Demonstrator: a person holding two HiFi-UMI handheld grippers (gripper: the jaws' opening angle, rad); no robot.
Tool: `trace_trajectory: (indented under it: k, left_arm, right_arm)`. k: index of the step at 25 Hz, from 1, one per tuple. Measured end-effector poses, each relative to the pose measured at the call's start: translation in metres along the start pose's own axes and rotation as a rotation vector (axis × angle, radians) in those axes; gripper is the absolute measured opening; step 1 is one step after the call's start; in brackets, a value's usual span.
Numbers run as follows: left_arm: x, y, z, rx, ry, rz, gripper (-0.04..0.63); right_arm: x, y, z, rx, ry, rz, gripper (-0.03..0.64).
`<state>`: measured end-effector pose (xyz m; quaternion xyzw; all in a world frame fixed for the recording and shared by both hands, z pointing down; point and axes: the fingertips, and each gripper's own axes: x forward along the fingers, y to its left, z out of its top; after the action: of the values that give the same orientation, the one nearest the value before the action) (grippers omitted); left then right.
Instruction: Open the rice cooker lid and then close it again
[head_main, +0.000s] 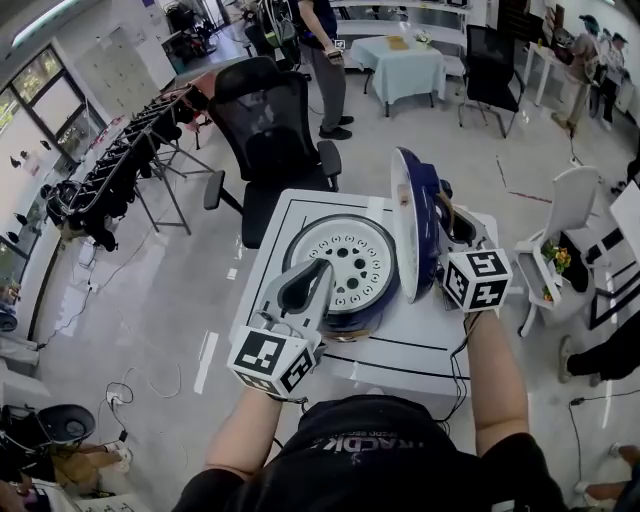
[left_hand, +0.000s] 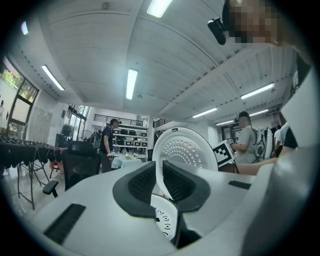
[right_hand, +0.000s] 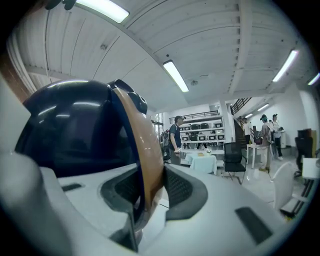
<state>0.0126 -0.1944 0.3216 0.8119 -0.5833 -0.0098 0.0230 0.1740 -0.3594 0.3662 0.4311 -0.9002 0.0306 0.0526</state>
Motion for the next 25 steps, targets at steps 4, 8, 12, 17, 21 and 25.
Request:
trace_trajectory:
  k: [4, 8, 12, 17, 21, 25]
  left_arm:
    - [-0.005, 0.006, 0.004, 0.006, -0.01, 0.02, 0.046]
    - [-0.011, 0.012, 0.008, 0.006, -0.021, 0.045, 0.046]
    - [-0.018, 0.018, 0.007, -0.001, -0.022, 0.069, 0.046]
    - [-0.031, 0.036, 0.009, -0.019, -0.027, 0.081, 0.046]
    - [-0.036, 0.052, 0.014, -0.015, -0.028, 0.074, 0.046]
    - [-0.036, 0.069, 0.022, -0.004, -0.034, 0.055, 0.045]
  right_arm:
    - [0.005, 0.011, 0.003, -0.055, 0.02, -0.008, 0.112]
    - [0.009, 0.023, 0.007, -0.123, 0.028, -0.017, 0.112]
    - [0.015, 0.038, 0.011, -0.209, 0.042, -0.017, 0.114]
    - [0.024, 0.068, 0.016, -0.325, 0.064, -0.026, 0.115]
    - [0.036, 0.094, 0.015, -0.425, 0.085, -0.02, 0.12]
    - [0.045, 0.116, 0.011, -0.52, 0.13, -0.021, 0.129]
